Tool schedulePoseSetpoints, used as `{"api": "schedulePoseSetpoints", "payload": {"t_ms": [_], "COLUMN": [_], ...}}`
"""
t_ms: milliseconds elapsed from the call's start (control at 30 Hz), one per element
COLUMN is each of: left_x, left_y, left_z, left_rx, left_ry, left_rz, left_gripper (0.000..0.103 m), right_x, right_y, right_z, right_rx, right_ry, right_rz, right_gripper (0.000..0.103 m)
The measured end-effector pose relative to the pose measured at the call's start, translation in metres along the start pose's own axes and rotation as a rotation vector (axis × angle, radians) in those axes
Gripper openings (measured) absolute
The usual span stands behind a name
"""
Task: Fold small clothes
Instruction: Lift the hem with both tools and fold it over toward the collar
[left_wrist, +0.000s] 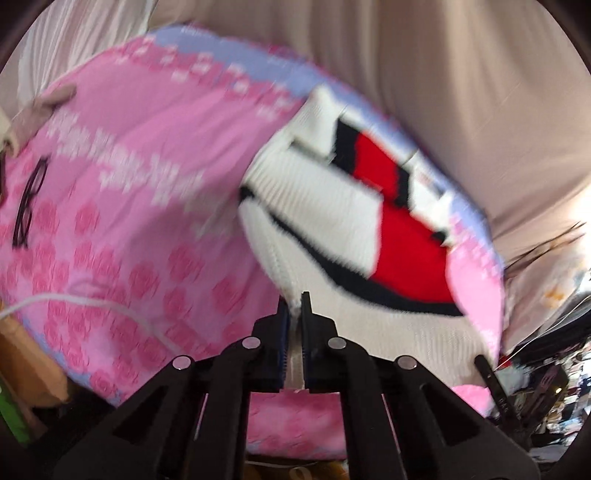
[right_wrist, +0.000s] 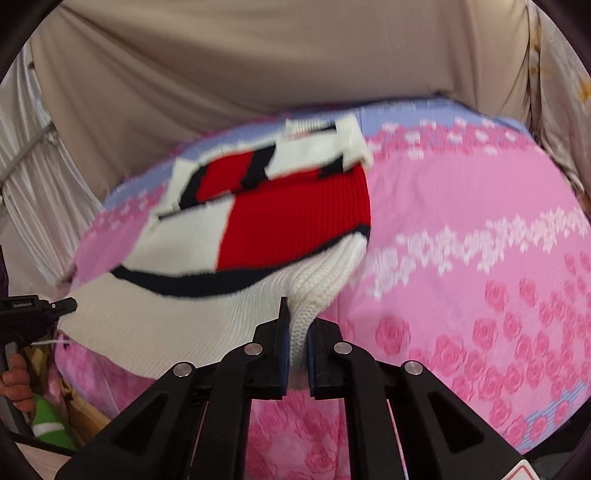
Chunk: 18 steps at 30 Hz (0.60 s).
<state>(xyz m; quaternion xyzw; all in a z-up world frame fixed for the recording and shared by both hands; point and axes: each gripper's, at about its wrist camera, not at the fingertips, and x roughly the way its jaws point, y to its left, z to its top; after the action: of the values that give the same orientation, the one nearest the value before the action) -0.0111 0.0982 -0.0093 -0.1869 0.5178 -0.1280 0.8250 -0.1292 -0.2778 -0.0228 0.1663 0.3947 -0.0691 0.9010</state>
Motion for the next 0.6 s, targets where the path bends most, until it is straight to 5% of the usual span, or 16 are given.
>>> {"api": "schedulePoseSetpoints", "payload": {"t_ms": [300,600], "left_x": [-0.023,0.07], "left_y": [-0.06,-0.103], "left_z": [0.108,0.212], "left_rx": [0.086,0.208], "left_ry": [-0.221,-0.254], "left_rz": [-0.06,0.114], "left_gripper": [0.004,0.004], "right_x": [-0.019,0.072], "right_y": [0.019,0.018], "right_z": [0.102,0.209], "right_rx": [-0.012,-0.011], "right_ry": [-0.241,-0.295], "right_rz": [-0.001,-0.036], "right_gripper": [0.007,0.007]}}
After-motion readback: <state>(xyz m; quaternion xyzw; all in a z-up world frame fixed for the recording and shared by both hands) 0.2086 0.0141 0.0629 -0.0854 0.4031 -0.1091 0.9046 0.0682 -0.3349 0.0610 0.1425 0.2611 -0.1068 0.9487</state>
